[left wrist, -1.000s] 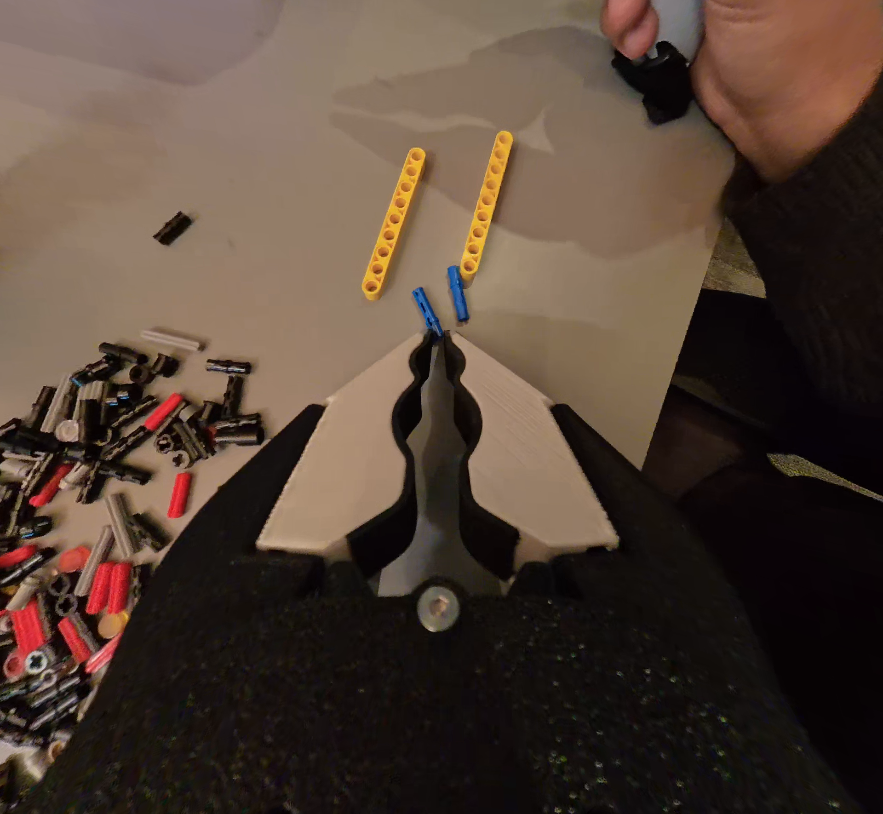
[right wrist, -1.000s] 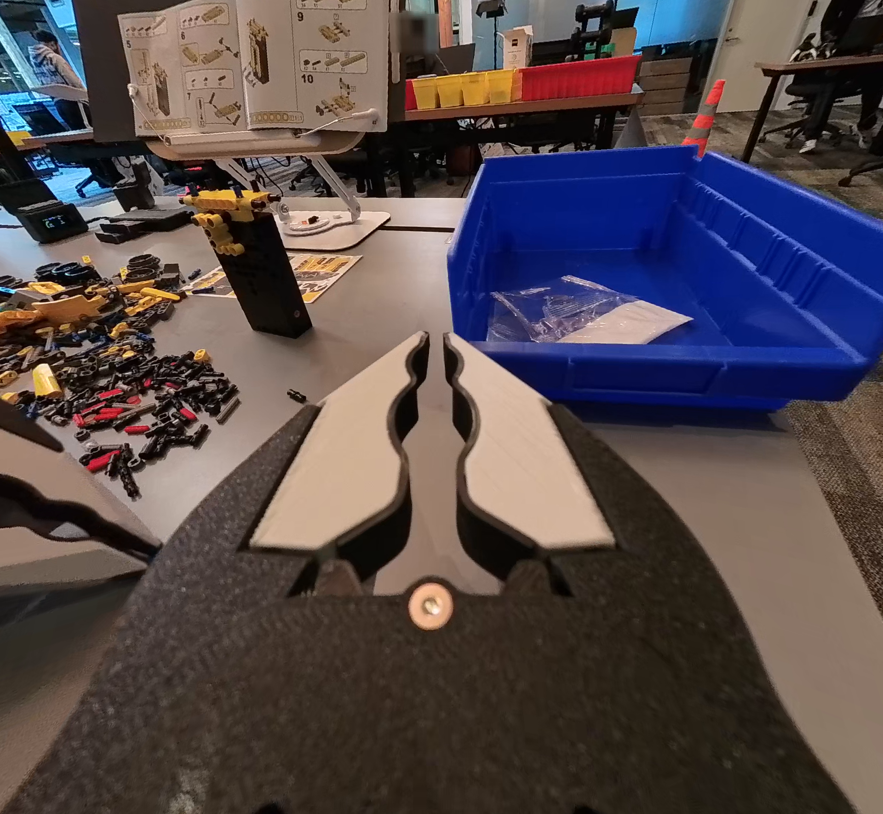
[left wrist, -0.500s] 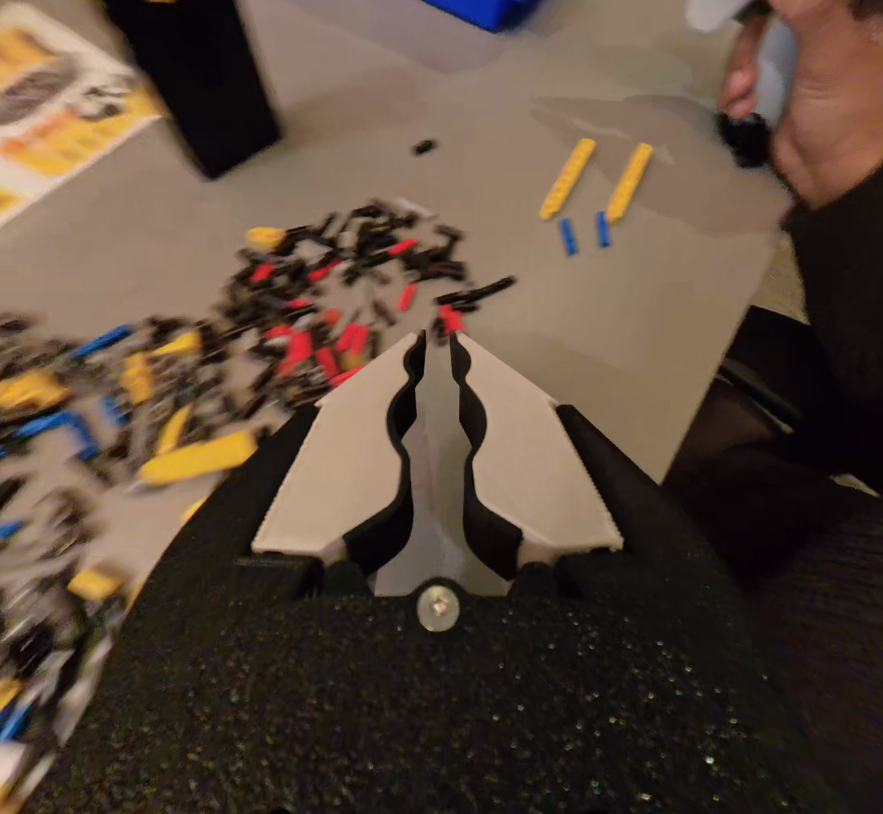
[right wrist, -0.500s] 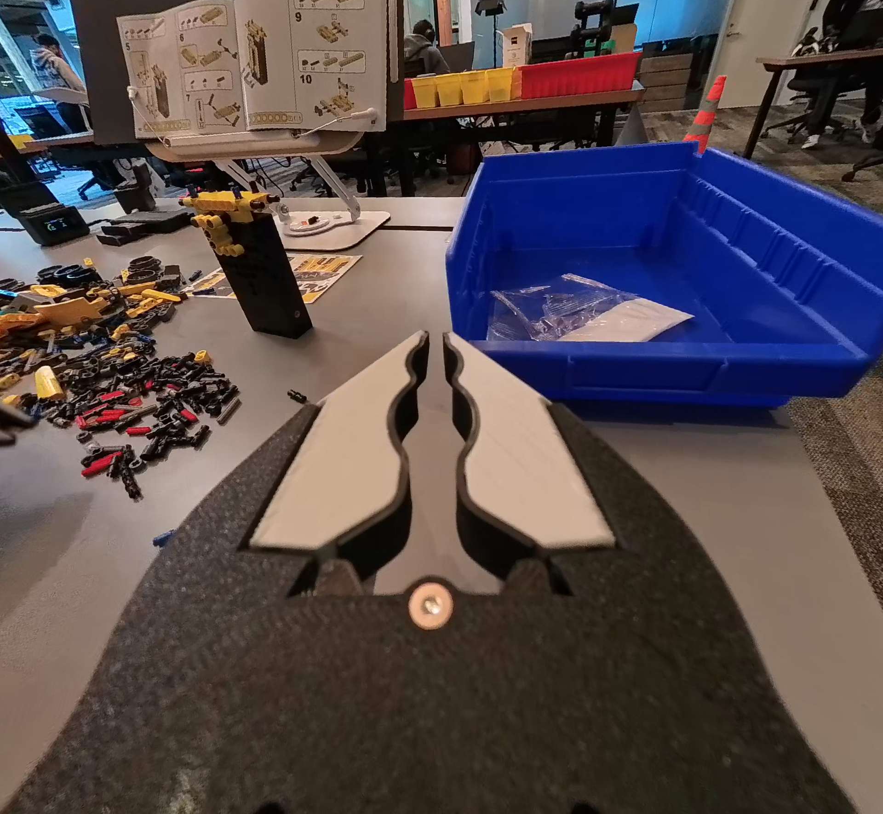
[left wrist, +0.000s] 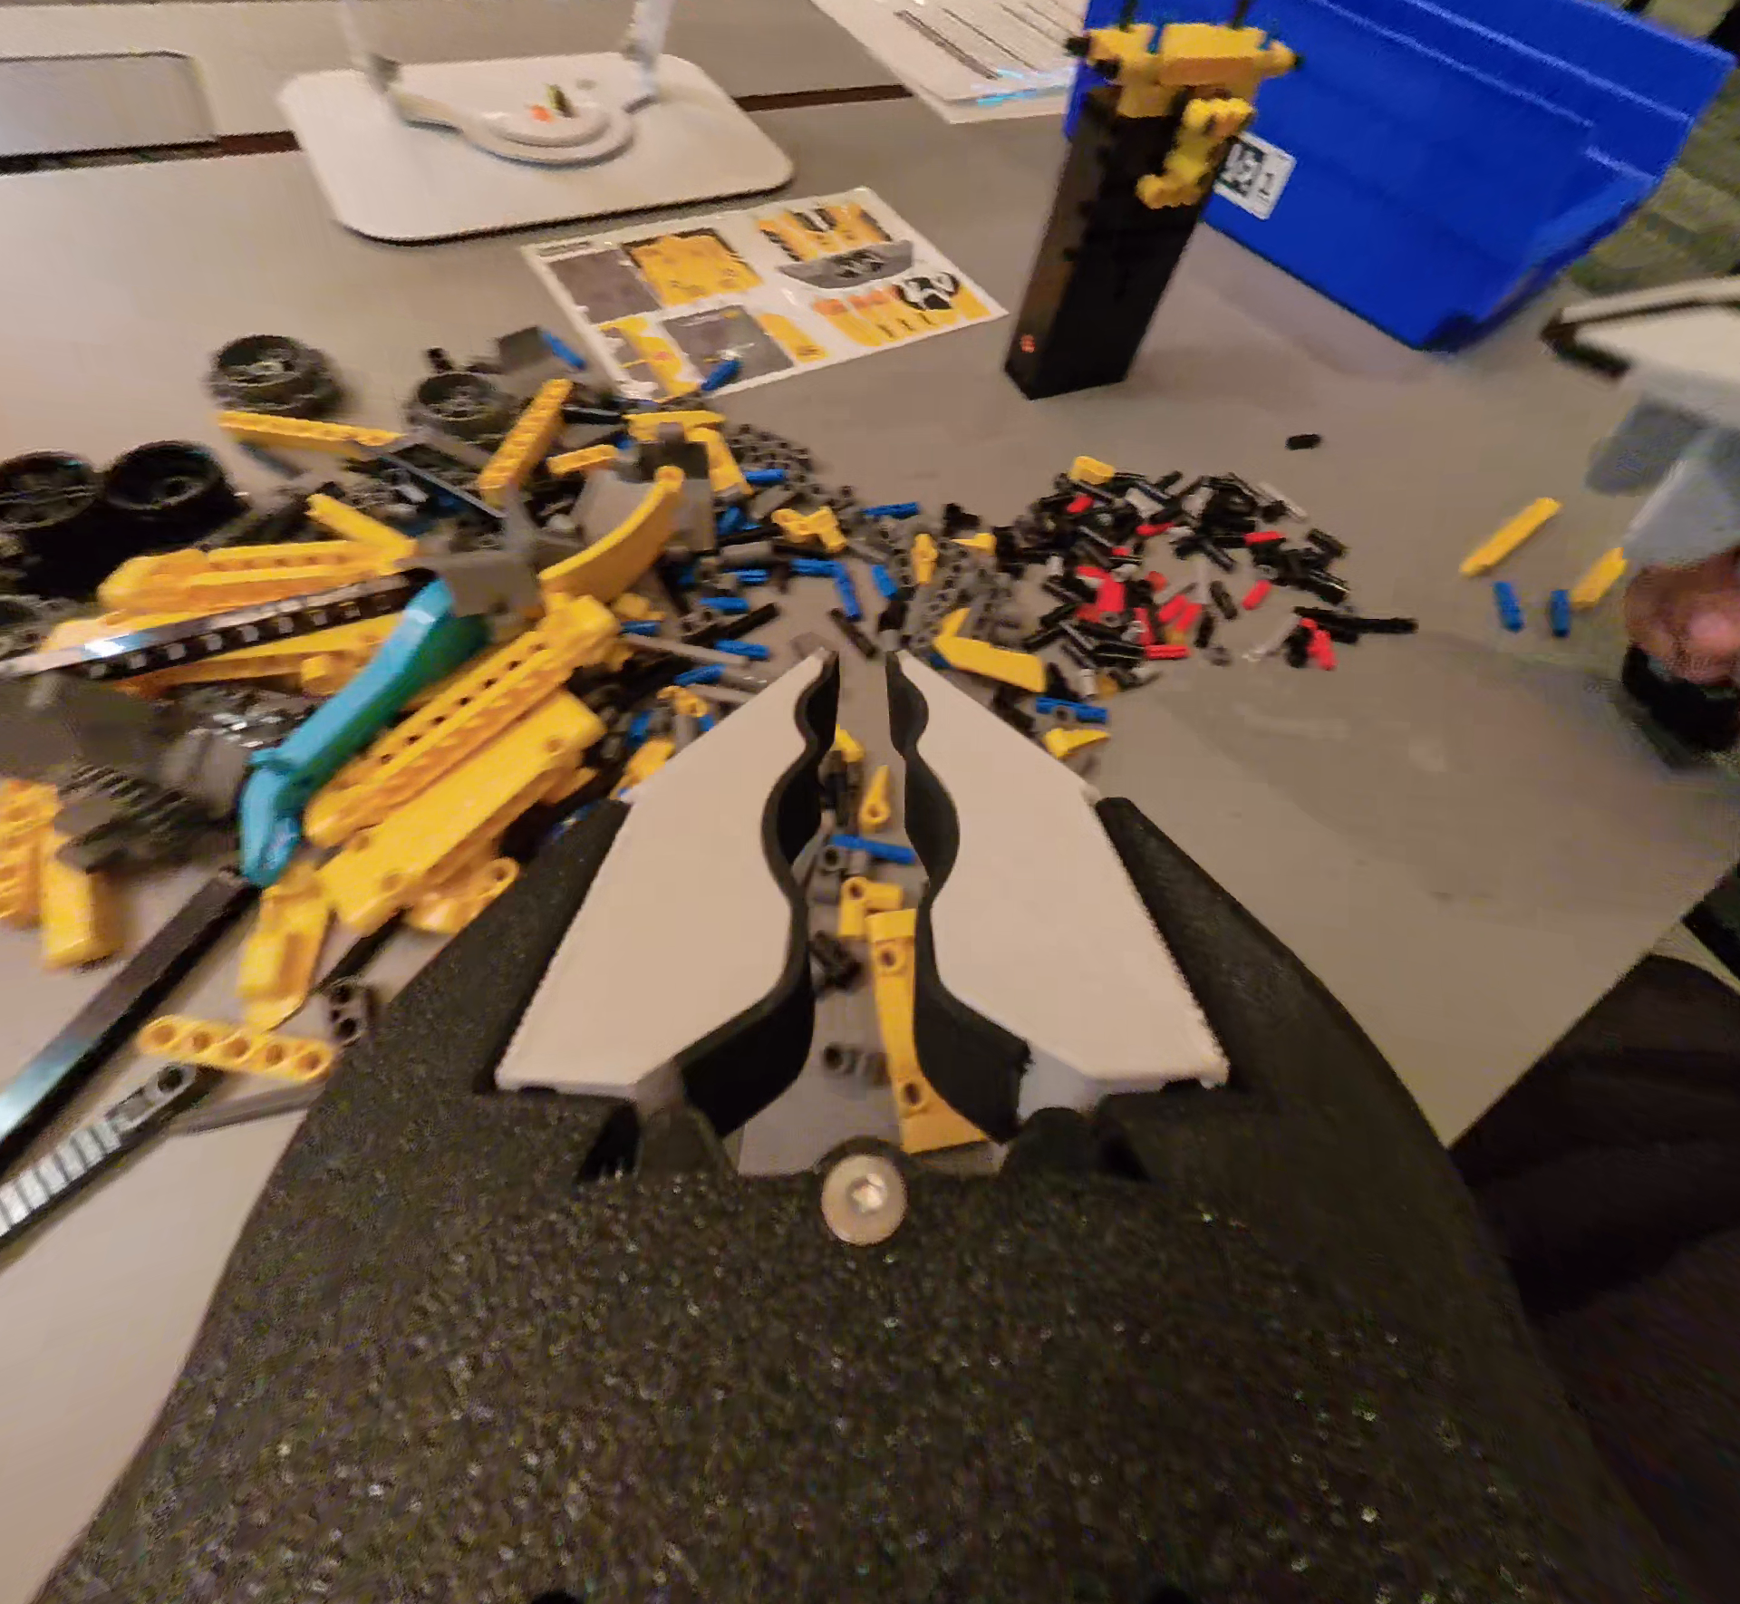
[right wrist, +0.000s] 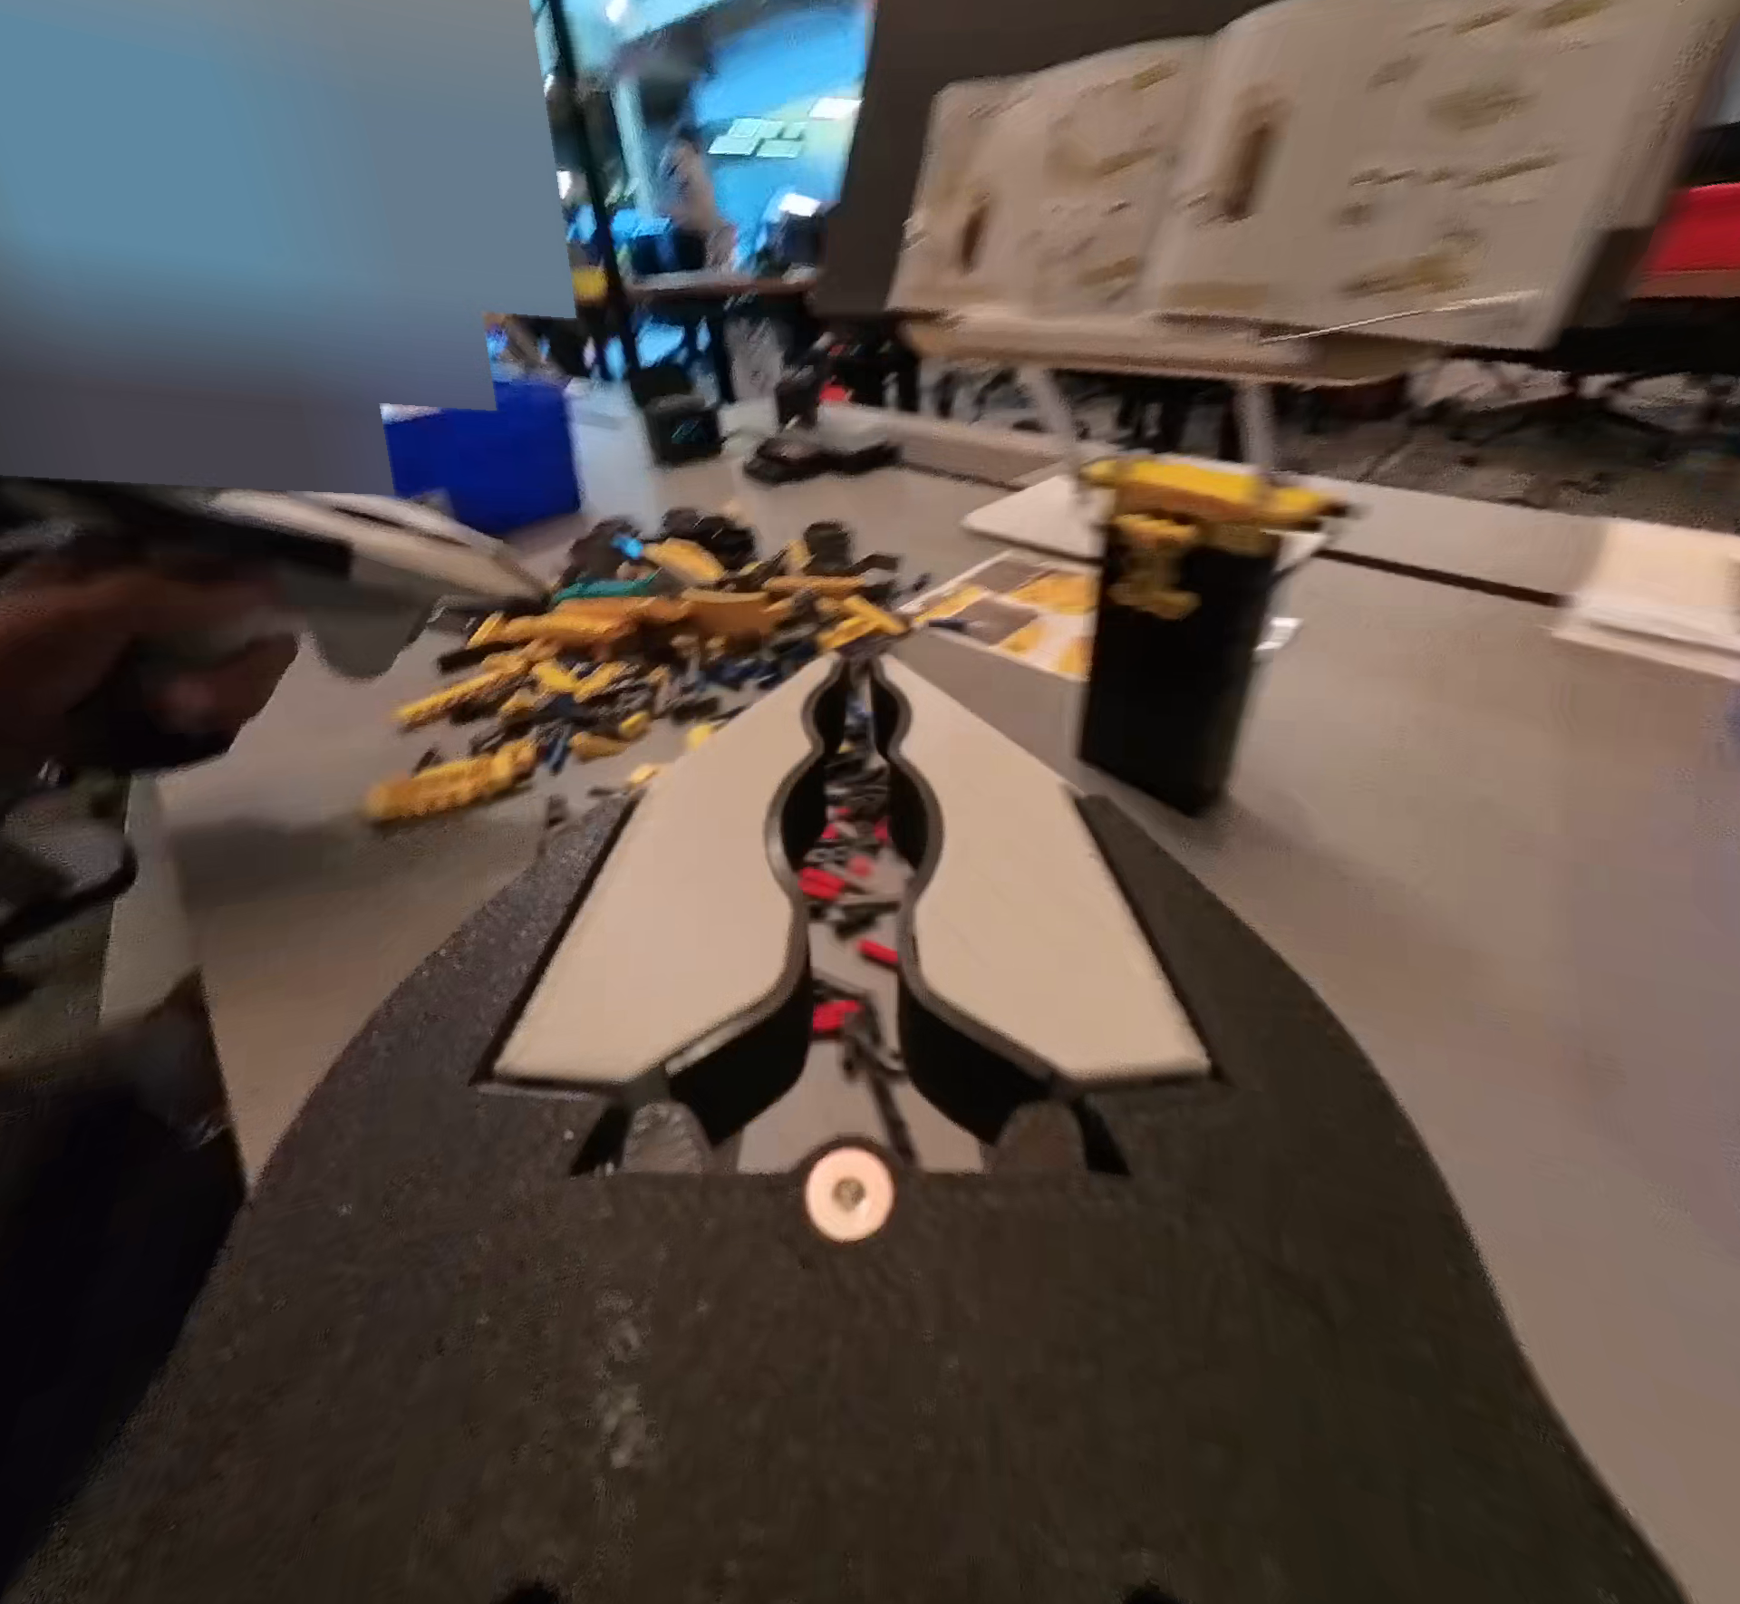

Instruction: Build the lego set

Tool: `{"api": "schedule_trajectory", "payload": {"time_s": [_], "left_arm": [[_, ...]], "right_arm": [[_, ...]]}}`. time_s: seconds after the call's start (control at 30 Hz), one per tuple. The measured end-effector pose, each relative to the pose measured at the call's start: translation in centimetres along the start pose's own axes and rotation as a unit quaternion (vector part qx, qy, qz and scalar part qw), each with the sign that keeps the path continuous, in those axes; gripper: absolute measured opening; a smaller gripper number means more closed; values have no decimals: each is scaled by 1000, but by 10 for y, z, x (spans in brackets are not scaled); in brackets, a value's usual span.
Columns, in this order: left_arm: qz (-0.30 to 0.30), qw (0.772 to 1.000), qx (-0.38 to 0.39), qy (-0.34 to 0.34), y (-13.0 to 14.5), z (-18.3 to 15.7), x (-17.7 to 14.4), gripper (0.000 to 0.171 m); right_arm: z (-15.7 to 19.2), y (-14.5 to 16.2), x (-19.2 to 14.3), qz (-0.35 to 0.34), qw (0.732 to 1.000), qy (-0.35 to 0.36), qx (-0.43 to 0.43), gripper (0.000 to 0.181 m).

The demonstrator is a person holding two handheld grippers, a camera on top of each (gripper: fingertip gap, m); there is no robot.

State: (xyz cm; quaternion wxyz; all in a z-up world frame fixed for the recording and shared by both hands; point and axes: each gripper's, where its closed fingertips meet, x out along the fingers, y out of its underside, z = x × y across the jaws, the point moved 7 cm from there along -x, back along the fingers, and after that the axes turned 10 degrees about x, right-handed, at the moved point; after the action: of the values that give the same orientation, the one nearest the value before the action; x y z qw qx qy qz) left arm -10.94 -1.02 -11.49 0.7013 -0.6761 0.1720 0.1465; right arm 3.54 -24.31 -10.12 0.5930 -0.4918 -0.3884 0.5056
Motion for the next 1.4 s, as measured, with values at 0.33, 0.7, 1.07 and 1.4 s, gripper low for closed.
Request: {"api": "schedule_trajectory", "payload": {"time_s": [0.33, 0.7, 1.07, 1.4], "left_arm": [[-73, 997, -31, -14, 17, 26, -1, 9], [-59, 996, -59, -3, 19, 32, 6, 9], [-96, 992, -77, -7, 17, 36, -2, 9], [-101, 991, -83, -11, 17, 37, -3, 9]], "right_arm": [[38, 29, 51, 74, 997, -16, -35, 0], [23, 27, 57, 78, 995, -38, 57, 0], [32, 28, 55, 74, 996, -38, 14, 0], [32, 29, 56, 82, 996, -44, 17, 0]]}}
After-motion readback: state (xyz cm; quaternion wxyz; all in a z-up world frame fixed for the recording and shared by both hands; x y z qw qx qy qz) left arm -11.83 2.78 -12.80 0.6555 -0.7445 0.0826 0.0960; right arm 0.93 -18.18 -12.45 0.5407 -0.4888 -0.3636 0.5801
